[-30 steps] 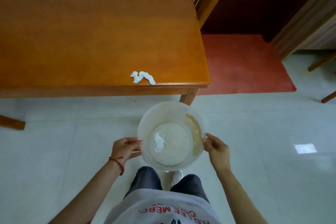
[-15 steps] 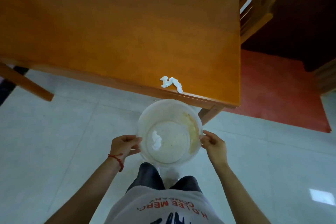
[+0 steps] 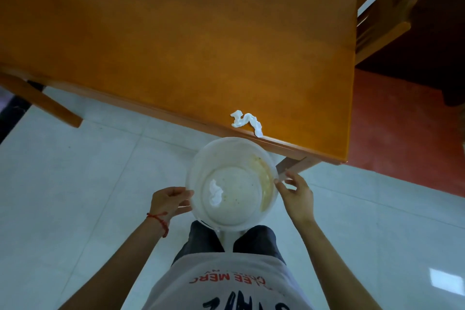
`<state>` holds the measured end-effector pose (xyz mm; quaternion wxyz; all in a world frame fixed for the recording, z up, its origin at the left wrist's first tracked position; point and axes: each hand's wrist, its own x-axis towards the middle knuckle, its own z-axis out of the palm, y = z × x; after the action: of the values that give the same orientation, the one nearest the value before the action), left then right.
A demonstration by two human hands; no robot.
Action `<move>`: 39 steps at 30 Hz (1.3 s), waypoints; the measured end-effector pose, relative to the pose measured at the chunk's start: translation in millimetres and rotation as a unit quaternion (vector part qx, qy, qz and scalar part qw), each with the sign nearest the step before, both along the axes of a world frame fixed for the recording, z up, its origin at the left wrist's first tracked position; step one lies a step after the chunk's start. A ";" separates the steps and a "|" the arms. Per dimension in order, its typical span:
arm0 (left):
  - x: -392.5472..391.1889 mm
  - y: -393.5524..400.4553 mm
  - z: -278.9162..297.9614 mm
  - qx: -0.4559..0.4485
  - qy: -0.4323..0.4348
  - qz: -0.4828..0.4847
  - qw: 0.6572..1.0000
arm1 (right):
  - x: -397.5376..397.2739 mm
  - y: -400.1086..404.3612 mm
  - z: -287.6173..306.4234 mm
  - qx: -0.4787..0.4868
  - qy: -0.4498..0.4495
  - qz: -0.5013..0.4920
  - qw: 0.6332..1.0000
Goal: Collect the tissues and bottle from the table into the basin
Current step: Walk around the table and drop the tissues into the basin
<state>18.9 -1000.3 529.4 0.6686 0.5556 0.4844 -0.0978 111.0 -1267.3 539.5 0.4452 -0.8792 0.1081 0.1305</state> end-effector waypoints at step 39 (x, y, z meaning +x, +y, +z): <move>-7.9 -2.0 -8.2 -0.005 -0.009 0.020 1.000 | 15.3 48.6 0.7 -0.006 -0.064 0.205 0.977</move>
<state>11.0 -1002.3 521.2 0.6773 0.5436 0.4890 -0.0814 126.2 -1218.8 540.2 0.4094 -0.8921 -0.1026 0.1615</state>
